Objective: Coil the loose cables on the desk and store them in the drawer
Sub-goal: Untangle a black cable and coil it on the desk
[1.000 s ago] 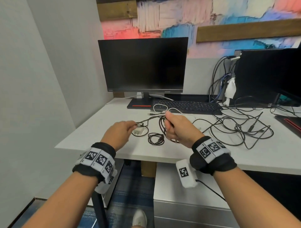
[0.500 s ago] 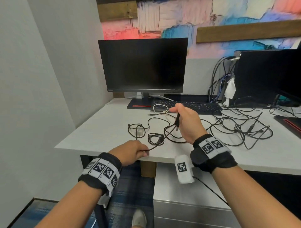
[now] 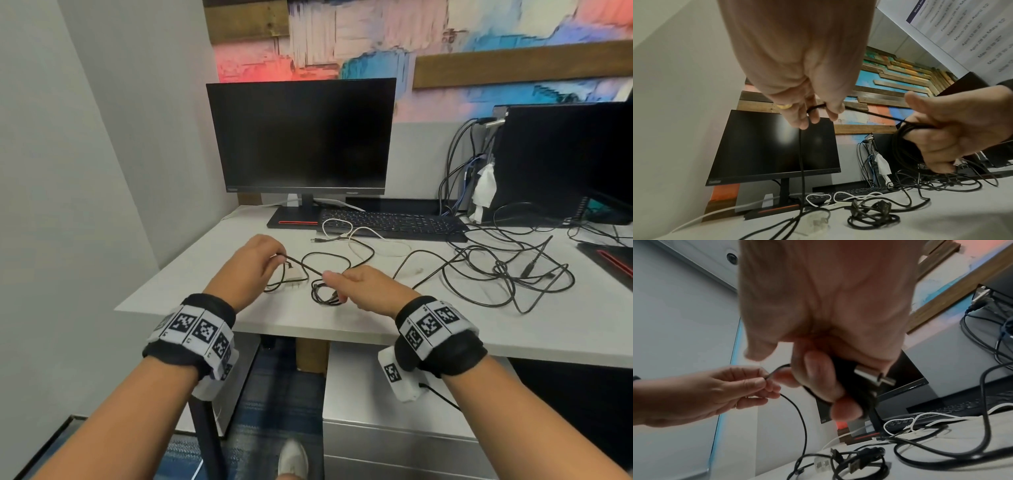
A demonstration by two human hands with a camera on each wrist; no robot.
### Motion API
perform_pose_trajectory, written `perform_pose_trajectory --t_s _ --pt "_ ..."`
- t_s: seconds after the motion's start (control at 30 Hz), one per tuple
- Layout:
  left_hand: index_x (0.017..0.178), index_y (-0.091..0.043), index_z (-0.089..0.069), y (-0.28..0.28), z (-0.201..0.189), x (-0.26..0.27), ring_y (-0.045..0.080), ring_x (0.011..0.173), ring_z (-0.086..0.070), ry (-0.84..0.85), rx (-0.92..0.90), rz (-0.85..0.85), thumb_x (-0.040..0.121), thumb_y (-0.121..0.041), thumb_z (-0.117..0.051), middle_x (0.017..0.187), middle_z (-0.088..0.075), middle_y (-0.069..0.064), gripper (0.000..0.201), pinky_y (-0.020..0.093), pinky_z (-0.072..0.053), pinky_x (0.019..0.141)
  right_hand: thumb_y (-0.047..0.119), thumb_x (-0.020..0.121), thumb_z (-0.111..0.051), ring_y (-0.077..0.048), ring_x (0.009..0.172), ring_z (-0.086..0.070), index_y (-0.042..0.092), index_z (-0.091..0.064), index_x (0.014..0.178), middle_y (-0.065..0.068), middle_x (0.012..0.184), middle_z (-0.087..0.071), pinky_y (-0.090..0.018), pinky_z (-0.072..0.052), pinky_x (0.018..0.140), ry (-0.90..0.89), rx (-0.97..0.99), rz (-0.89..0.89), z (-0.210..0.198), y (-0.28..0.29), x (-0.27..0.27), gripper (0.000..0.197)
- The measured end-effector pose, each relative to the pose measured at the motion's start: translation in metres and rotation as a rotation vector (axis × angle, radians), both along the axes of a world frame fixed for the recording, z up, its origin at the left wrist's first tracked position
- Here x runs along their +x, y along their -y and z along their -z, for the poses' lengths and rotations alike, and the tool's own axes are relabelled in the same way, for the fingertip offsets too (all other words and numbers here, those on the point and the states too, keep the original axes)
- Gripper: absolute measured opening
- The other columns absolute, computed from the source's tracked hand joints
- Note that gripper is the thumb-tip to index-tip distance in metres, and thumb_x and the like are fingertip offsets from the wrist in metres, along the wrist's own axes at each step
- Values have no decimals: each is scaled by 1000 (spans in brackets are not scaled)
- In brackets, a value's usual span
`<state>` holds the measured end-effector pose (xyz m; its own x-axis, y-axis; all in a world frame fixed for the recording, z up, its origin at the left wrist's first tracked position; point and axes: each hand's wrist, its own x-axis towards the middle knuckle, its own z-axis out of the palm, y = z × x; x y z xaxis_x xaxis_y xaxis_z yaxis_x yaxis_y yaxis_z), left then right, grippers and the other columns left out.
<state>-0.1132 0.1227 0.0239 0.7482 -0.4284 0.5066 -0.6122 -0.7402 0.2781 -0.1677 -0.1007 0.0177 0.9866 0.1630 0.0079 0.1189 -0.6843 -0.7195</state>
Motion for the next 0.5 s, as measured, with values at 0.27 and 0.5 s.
perform_pose_trajectory --t_s 0.27,0.5 --pt "94 -13 -57 4 16 -6 24 78 -63 -194 88 -93 99 -25 -41 90 -64 7 21 38 -51 74 36 101 -36 -17 44 -24 19 -38 53 2 46 -26 -32 -38 60 -41 764 -38 -12 1 2 51" --pt "97 -12 -57 21 48 -16 23 78 -63 -318 220 -32 99 -27 -40 92 -65 8 23 34 -51 75 37 103 -31 -15 45 -41 16 -40 62 -1 50 -45 -30 -43 58 -71 1331 62 -22 0 1 47"
